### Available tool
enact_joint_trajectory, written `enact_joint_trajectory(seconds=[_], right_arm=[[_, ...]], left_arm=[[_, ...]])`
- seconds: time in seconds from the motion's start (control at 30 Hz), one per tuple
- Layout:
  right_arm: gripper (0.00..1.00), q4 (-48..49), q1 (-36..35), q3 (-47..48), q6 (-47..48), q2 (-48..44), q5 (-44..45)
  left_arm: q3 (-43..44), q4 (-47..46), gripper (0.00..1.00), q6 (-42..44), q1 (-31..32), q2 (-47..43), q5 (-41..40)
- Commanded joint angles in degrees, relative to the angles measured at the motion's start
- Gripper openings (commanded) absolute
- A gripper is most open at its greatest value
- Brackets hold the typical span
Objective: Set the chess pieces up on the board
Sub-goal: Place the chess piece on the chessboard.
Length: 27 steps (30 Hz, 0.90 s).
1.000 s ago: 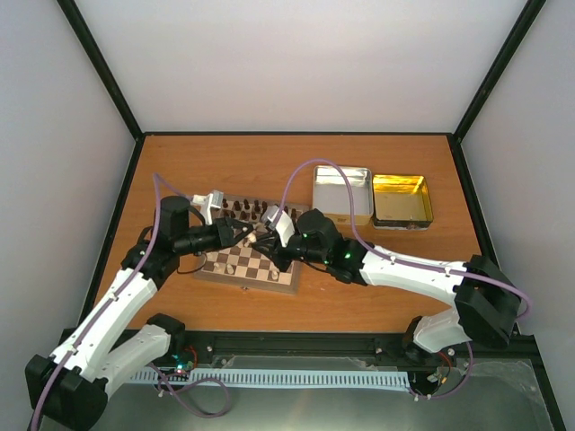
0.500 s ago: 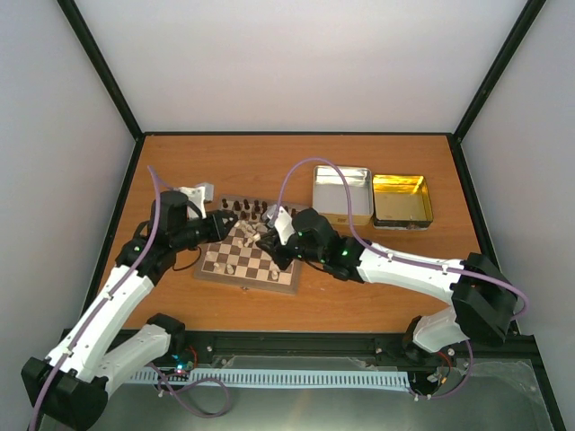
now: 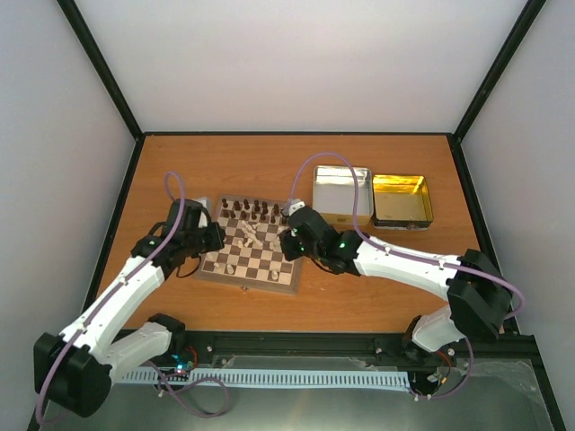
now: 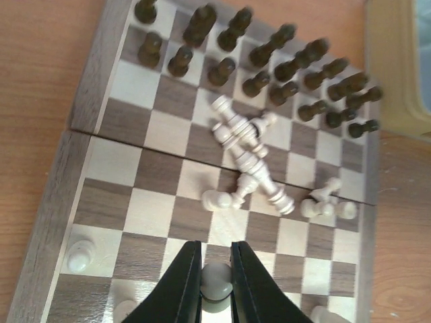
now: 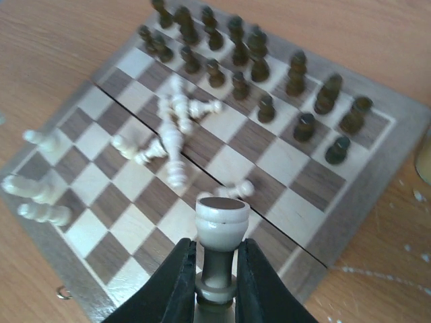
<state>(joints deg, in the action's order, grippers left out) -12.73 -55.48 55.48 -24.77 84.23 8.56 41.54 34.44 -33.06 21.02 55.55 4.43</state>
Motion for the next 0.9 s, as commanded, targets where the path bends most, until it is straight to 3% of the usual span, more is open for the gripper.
enact_joint_trajectory(seconds=[0.0, 0.4, 0.87], right_arm=[[0.15, -4.53, 1.13, 1.19, -5.22, 1.73, 2.63], [0.15, -2.92, 1.97, 1.07, -5.11, 2.91, 0.20], [0.15, -2.24, 2.31, 1.04, -5.17, 2.83, -1.17]], left_arm=[[-0.59, -1.09, 0.03, -0.79, 0.34, 3.96, -2.95], [-3.14, -2.24, 0.04, -2.64, 0.91, 11.53, -5.36], [-6.44, -8.17, 0.06, -2.99, 1.06, 14.05, -6.21]])
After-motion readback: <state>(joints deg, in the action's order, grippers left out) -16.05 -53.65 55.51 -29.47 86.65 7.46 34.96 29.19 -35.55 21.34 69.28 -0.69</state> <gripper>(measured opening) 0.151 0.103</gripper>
